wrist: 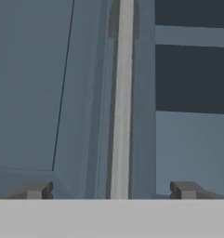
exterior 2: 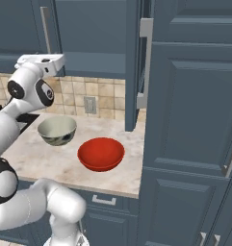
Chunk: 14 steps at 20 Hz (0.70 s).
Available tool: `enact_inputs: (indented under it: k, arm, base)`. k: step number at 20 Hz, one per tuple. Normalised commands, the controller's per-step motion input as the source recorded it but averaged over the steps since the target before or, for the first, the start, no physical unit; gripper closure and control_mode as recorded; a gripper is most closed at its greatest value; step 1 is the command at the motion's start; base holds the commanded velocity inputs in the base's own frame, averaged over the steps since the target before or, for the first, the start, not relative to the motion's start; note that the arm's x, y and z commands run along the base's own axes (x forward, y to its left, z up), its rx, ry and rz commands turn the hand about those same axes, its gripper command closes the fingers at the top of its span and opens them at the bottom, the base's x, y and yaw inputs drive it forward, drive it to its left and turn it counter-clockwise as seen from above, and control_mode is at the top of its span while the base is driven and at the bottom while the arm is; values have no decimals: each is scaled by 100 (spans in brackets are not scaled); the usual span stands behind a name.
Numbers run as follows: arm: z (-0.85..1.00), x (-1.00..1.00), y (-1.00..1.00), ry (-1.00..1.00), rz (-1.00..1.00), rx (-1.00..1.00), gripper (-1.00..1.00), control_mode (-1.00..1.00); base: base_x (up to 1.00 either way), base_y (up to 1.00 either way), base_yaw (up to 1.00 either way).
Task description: Open the cabinet. Pick the bowls from the counter and place them in the cabinet. Then close the cabinet.
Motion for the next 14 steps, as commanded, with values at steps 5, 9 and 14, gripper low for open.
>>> enact_inputs:
  k: [5, 9, 14]
  arm:
    - [0, 48, 0, 0, 0, 0, -100, -100]
    - [0, 42, 8, 0, 0, 0, 100, -100]
    - [0, 36, 1, 0, 0, 0, 100, -100]
  base:
    - [0, 0, 0]
    - [0, 0, 0]
    - [0, 0, 0]
